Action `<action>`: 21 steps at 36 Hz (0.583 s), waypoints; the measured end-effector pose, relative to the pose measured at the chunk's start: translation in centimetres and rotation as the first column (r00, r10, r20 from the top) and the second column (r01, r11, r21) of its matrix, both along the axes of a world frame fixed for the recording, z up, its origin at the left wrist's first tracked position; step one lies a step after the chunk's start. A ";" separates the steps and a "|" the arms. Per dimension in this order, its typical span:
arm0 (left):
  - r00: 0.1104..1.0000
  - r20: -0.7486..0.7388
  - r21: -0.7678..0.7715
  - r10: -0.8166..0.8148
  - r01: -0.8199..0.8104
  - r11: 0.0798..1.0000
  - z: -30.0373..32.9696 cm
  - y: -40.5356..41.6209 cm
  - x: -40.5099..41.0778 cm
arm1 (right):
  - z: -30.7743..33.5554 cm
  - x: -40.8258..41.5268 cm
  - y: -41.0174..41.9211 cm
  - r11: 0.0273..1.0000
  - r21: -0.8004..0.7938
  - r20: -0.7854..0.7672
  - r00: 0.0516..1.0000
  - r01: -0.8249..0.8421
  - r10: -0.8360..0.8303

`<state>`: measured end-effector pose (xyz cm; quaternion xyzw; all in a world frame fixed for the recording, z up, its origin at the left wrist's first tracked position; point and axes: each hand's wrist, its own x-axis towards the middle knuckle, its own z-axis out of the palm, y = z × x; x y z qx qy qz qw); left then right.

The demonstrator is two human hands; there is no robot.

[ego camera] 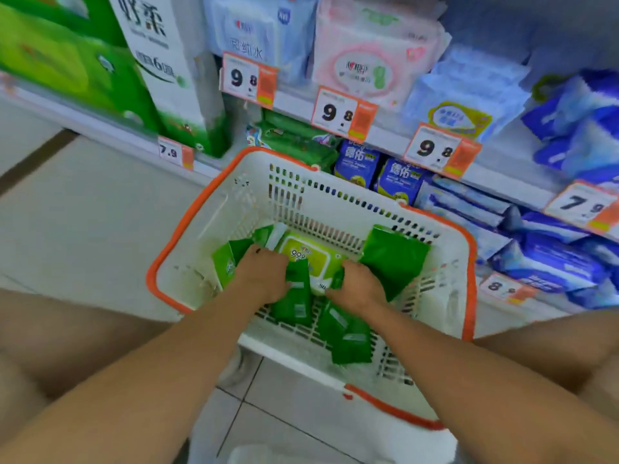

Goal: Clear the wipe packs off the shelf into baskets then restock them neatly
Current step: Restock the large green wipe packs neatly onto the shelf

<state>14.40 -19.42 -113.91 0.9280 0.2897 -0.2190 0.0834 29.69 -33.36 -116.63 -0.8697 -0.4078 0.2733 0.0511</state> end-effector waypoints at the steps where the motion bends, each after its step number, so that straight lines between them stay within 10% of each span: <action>1: 1.000 0.017 -0.003 0.013 -0.013 1.000 -0.1 0.0 0.4 | 0.0 -0.2 1.0 1.000 -0.001 0.015 1.000 -0.025 0.025; 9: 0.974 0.191 -0.098 0.121 -0.104 0.990 -1.1 1.6 0.7 | -3.1 0.7 5.8 0.929 -0.326 -0.009 0.983 -0.176 0.183; 21: 0.904 0.239 -0.358 0.355 -0.258 0.897 0.1 2.4 1.4 | -0.2 0.5 5.5 0.981 0.026 0.122 0.975 -0.190 0.186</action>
